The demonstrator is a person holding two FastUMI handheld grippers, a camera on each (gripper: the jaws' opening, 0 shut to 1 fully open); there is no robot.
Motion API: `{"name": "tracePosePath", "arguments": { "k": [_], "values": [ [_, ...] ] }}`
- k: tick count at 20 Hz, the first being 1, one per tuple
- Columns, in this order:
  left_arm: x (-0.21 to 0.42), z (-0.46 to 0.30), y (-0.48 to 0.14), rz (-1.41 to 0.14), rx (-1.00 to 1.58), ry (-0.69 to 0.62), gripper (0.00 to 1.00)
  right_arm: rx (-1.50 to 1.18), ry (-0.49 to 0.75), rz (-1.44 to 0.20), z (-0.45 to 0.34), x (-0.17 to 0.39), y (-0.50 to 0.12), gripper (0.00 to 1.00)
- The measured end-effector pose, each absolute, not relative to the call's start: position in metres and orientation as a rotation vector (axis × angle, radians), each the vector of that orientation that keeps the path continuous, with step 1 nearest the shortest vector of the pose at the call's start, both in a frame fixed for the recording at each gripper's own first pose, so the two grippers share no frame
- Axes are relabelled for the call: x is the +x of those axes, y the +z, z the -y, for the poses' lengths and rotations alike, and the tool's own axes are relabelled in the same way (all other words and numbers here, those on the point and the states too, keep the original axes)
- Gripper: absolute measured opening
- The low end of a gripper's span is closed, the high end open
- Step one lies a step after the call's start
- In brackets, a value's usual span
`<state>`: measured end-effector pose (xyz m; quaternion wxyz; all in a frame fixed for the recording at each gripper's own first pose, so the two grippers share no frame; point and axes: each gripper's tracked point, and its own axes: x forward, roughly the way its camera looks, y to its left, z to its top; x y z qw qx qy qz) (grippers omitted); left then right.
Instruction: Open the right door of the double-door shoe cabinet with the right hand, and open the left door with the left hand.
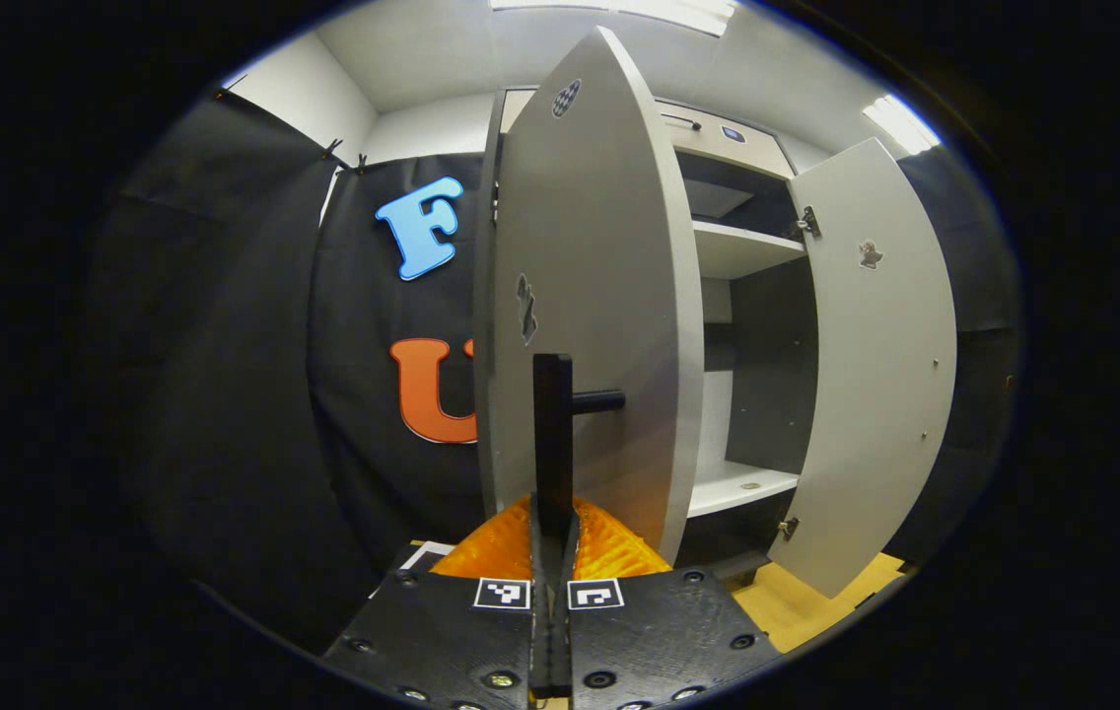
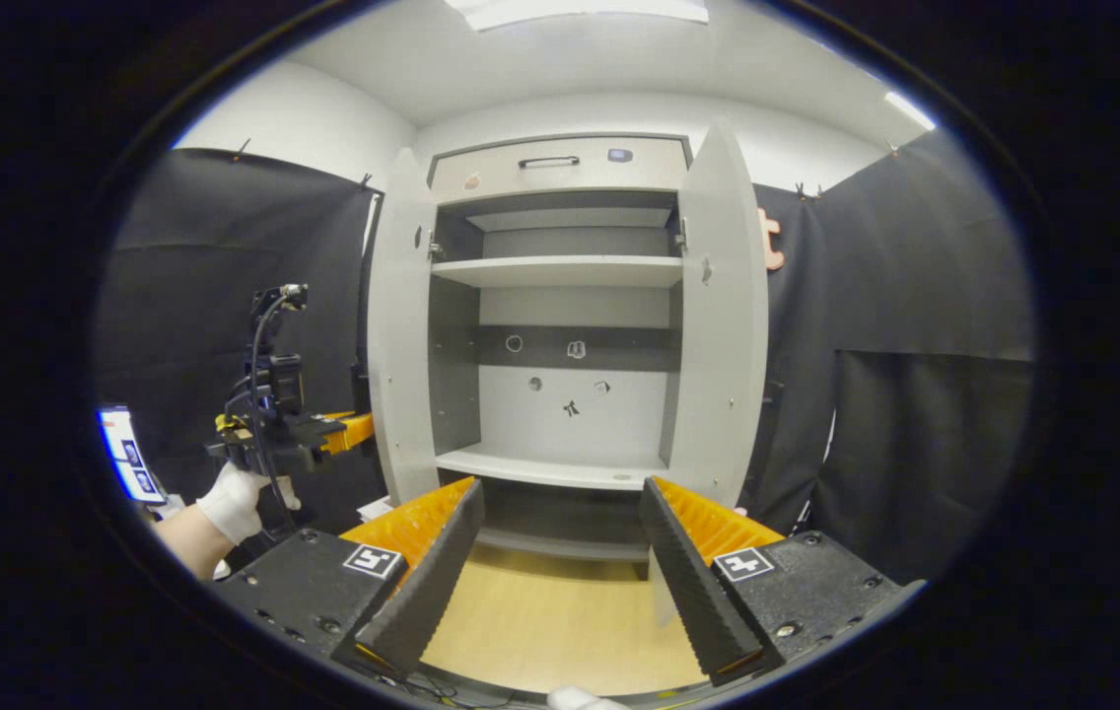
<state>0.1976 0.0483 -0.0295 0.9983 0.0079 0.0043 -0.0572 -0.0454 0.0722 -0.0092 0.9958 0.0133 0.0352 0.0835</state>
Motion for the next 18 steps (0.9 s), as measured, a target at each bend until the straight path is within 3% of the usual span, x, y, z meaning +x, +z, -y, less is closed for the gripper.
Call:
{"name": "tracePosePath", "arguments": {
  "k": [1, 5, 6, 7, 15, 16, 17, 18],
  "values": [
    [0.197, -0.059, -0.030, -0.012, 0.018, -0.098, 0.00, 0.025, 0.170, -0.073, -0.075, -0.044, -0.009, 1.00],
    [0.201, -0.102, -0.031, -0.003, -0.008, -0.054, 0.00, 0.018, 0.178, -0.068, -0.085, -0.041, -0.007, 1.00],
    [0.200, -0.106, -0.032, -0.008, -0.036, -0.078, 0.10, 0.018, 0.181, -0.068, -0.088, -0.041, -0.008, 1.00],
    [0.202, -0.107, -0.031, -0.009, -0.046, -0.095, 0.00, 0.017, 0.181, -0.069, -0.090, -0.041, -0.007, 1.00],
    [0.193, -0.113, -0.035, -0.009, 0.025, -0.144, 0.00, 0.008, 0.161, -0.067, -0.092, -0.044, -0.005, 1.00],
    [0.188, -0.114, -0.035, -0.011, 0.017, -0.139, 0.10, 0.004, 0.155, -0.063, -0.092, -0.046, -0.004, 1.00],
    [0.180, -0.116, -0.032, -0.009, 0.012, -0.132, 0.00, 0.002, 0.149, -0.060, -0.090, -0.047, -0.001, 1.00],
    [0.173, -0.118, -0.031, -0.010, 0.006, -0.123, 0.00, 0.005, 0.147, -0.056, -0.090, -0.047, 0.000, 1.00]
  ]
}}
